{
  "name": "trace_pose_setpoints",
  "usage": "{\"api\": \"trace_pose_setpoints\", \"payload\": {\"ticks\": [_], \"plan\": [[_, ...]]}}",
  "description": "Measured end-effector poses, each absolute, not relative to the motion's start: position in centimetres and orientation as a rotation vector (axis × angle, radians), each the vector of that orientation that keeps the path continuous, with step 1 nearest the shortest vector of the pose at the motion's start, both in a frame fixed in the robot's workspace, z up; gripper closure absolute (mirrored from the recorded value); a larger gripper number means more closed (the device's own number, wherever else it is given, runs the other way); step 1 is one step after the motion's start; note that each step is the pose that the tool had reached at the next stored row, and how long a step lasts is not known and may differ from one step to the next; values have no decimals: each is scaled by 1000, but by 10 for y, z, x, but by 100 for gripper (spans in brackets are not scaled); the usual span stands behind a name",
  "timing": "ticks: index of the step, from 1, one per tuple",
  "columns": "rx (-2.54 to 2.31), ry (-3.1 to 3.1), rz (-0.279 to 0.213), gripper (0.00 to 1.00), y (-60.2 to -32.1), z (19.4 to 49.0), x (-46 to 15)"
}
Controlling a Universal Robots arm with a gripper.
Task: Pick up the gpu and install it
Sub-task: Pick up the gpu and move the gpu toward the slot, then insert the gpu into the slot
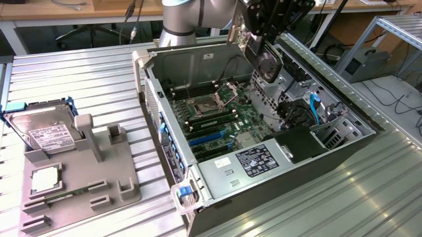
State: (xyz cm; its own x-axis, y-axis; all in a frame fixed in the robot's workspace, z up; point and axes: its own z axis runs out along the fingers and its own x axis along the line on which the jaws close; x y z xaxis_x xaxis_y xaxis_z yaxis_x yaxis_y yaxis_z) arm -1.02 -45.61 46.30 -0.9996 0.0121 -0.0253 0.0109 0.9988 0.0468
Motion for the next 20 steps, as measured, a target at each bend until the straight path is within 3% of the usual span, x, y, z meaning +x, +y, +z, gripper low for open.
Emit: {"api": "trace_pose_setpoints", "payload": {"ticks": [13, 20], "plan": [[18, 3115, 73, 73, -456, 463, 69], [18, 3115, 73, 73, -456, 463, 75]]}}
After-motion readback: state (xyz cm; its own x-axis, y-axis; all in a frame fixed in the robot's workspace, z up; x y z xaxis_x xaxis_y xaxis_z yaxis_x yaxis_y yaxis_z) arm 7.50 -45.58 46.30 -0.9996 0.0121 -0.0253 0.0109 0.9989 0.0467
